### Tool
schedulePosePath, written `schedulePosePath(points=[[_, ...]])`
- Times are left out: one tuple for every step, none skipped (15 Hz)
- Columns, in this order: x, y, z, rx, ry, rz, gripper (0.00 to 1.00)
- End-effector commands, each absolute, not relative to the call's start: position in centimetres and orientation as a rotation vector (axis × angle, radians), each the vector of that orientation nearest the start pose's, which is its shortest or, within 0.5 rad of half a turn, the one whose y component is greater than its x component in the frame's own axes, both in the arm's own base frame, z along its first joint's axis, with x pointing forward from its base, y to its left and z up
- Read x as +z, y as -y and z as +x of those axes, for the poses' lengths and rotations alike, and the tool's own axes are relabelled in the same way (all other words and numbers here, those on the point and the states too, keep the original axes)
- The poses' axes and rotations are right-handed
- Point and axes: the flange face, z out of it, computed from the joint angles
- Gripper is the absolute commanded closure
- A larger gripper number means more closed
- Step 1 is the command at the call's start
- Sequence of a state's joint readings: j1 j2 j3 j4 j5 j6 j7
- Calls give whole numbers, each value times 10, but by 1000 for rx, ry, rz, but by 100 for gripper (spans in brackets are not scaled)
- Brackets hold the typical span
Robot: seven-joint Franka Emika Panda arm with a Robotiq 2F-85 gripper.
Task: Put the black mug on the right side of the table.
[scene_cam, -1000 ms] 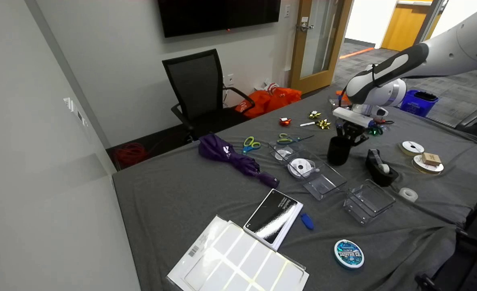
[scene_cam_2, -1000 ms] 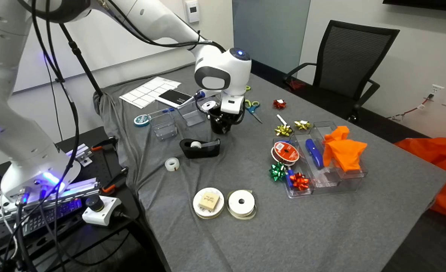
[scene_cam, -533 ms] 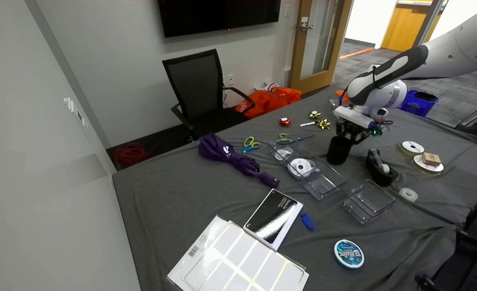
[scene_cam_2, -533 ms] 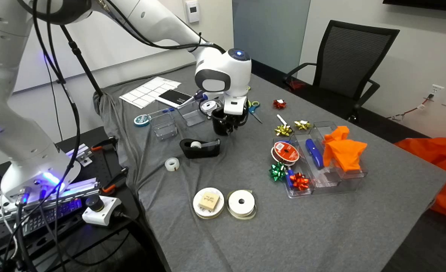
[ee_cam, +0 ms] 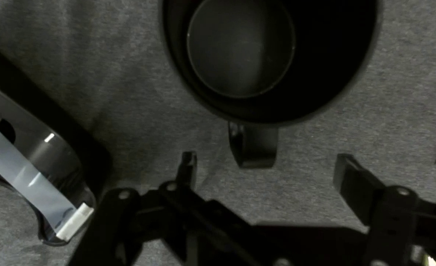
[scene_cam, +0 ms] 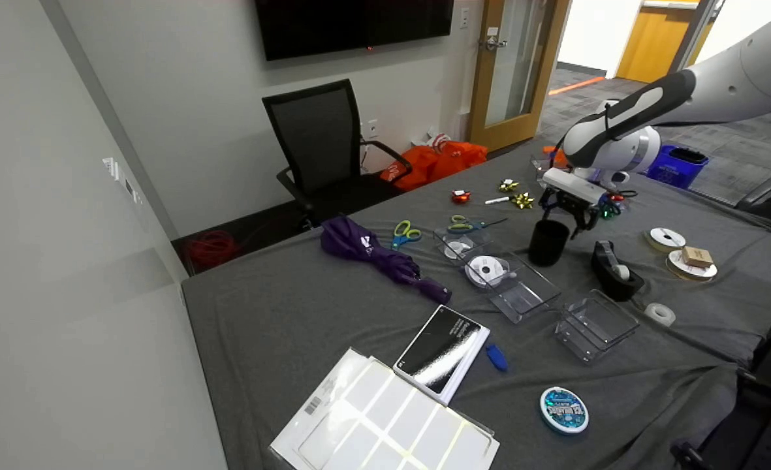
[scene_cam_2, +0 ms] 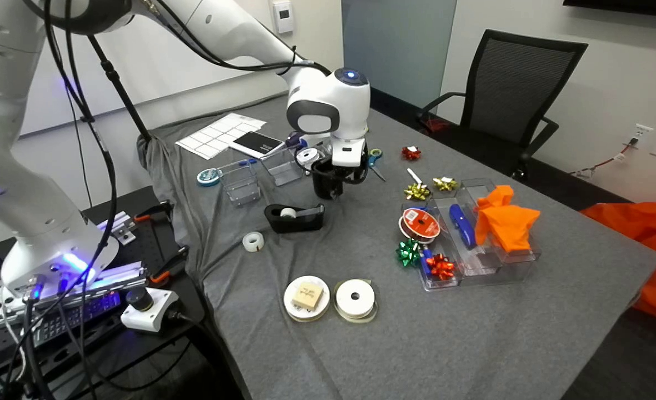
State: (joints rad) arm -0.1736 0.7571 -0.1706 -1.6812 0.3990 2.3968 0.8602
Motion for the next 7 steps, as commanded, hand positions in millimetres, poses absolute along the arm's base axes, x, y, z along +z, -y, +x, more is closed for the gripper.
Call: schedulePosePath(points=[[197, 224, 621, 91, -1975, -2298, 0], [207, 227, 619, 83, -1974, -2302, 0], [220, 231, 616, 76, -1966, -2303, 0], [231, 234, 612, 73, -1958, -2309, 0], [243, 238, 609, 81, -1948, -2314, 0], [254, 241, 606, 86, -1938, -2320, 0], [263, 244, 603, 99, -1925, -2328, 0]])
